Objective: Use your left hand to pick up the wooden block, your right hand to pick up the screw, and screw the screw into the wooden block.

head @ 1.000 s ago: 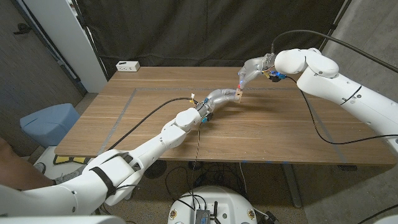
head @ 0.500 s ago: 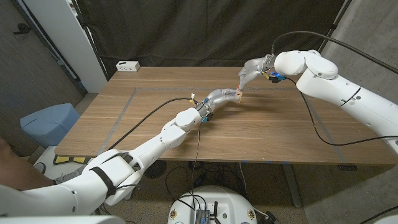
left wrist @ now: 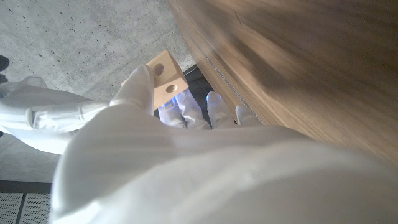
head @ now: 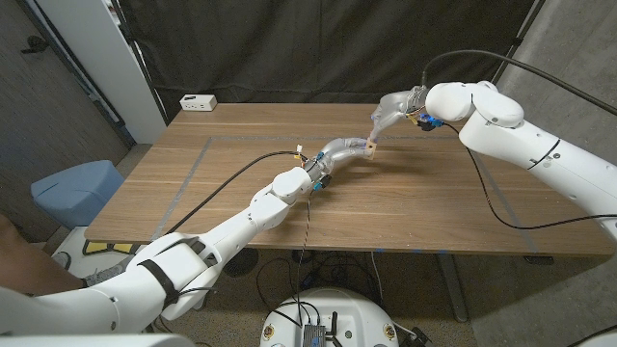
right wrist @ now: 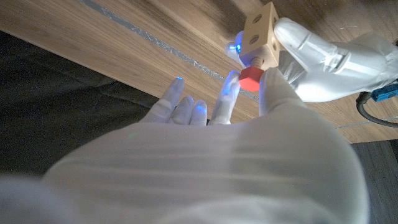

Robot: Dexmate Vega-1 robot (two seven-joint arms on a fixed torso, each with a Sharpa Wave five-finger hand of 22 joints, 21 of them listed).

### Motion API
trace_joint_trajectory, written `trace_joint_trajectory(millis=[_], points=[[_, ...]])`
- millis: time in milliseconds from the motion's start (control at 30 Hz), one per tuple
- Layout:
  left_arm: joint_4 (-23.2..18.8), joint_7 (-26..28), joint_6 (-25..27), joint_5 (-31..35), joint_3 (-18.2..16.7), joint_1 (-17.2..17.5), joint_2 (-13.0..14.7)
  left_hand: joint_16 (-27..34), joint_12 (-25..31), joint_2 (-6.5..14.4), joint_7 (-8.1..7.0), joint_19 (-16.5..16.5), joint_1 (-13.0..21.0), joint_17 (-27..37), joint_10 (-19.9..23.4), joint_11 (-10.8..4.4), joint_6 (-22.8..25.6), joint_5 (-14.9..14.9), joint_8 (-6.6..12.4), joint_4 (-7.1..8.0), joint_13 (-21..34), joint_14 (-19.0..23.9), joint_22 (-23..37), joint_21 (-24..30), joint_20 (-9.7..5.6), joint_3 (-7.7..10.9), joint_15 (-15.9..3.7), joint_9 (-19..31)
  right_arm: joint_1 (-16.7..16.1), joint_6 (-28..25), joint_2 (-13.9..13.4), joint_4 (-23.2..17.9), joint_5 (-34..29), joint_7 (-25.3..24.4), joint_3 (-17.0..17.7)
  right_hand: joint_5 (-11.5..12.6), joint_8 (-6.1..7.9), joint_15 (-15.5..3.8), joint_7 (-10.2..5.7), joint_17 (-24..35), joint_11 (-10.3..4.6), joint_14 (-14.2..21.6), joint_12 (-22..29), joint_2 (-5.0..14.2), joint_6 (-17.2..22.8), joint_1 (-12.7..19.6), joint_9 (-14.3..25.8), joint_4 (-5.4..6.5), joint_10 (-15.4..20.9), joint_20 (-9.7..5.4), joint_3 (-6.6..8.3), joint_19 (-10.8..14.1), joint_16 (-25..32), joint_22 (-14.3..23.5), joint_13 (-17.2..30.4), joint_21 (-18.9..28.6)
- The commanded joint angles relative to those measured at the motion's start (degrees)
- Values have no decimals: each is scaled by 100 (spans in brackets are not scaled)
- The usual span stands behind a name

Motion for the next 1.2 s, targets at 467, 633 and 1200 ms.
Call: trace_joint_trajectory(millis=[467, 633, 1200], points=[[-160, 16, 78, 25, 18, 60, 56, -4, -34, 40, 23, 1, 23, 19, 27, 13, 292, 22, 14, 15, 10, 43, 21, 24, 32, 29, -309, 14, -210, -311, -9, -249, -504, -255, -48, -12, 407, -280, -23, 32, -97, 251, 93, 92, 704, -66, 99, 6, 433, -37, -53, 193, 145, 28, -1, 56], [-187, 21, 97, 19, 13, 76, 70, -4, -37, 46, 22, 2, 26, 19, 19, 8, 293, 23, 13, 17, 10, 41, 21, 24, 32, 33, -305, 13, -232, -369, 24, -262, -652, -256, -89, -10, 474, -298, 6, 41, -133, 317, 99, 92, 895, -150, 58, 31, 530, -38, -107, 253, 174, 31, -3, 66], [-219, 33, 129, 0, 5, 107, 83, -2, -32, 42, 30, 0, 28, 18, 36, 11, 299, 24, 15, 16, 10, 48, 21, 23, 28, 32, -311, 14, -318, -465, 117, -272, -808, -252, -93, 119, 518, -297, 58, 22, -107, 443, 42, -288, 1127, -983, -109, 274, 722, 11, -631, 349, 177, 40, -12, 46]])
